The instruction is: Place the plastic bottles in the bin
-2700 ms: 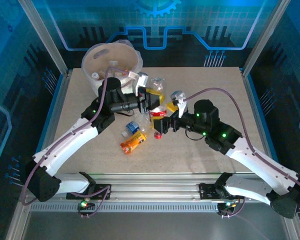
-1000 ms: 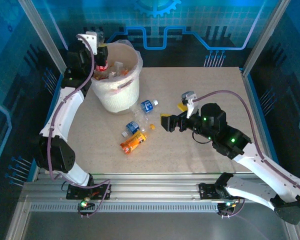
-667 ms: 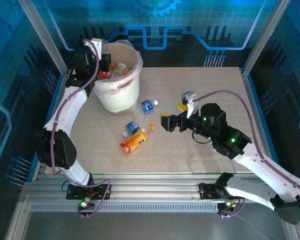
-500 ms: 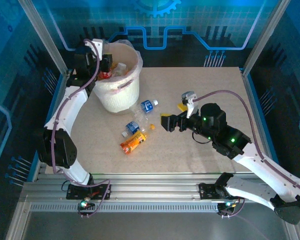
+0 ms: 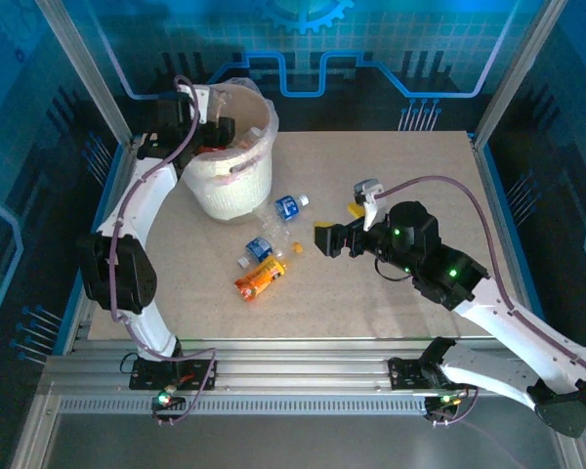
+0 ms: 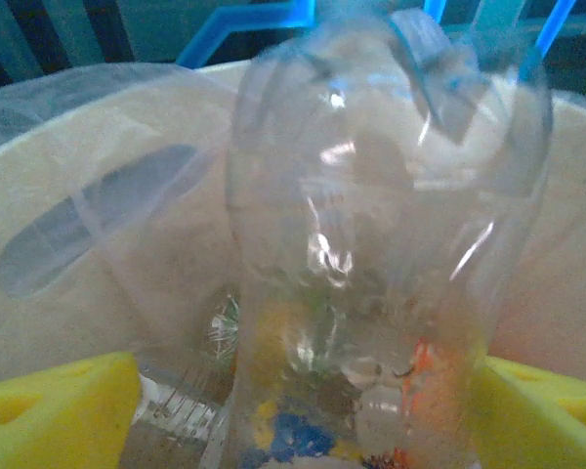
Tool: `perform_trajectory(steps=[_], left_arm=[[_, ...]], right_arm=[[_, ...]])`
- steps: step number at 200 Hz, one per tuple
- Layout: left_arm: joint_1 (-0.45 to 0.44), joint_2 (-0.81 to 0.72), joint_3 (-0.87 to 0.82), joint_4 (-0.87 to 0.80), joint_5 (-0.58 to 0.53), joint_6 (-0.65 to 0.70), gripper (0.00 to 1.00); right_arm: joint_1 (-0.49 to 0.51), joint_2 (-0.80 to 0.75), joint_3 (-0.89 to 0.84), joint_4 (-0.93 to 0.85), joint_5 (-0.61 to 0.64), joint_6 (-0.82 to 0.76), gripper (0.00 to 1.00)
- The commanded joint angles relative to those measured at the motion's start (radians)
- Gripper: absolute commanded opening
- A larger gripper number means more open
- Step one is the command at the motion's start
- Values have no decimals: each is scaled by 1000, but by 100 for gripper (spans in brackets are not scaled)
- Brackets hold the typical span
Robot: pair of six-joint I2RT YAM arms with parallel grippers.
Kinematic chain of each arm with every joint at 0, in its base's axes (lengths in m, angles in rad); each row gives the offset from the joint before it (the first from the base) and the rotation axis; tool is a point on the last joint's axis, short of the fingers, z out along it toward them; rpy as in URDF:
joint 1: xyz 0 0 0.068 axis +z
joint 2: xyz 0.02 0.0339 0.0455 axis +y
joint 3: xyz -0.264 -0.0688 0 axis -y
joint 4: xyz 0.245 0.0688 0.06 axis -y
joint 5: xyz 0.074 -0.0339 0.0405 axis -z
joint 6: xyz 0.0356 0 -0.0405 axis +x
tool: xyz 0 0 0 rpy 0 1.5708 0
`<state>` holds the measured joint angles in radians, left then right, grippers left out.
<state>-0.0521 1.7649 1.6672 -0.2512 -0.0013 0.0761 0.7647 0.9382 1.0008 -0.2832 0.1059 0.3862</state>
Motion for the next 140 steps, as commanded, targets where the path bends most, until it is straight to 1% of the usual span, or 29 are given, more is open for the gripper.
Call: perform_trajectory(steps=[1,18,49,79,114,140], left_arm=[[6,-40,67,-34,13,-41,93],[6,-65,93,-42,7,-64,99],[7,-111,137,-66,-7,-107,99],[6,-162,145,-96,-6,-154,99],[3,-271,91,-146,25,-222,99],[-29,-416,-42,-149,40,-246,99]], right_arm=[[-7,4,17,-13,22,14,100],[-8,8,18,-15,26,16,100],[-9,26,37,-45,62,33,100],[-11,60,71,-107,126,66,100],[-12,111,112,-183,175,103,100],[-20,143,132,-233,229,140,100]])
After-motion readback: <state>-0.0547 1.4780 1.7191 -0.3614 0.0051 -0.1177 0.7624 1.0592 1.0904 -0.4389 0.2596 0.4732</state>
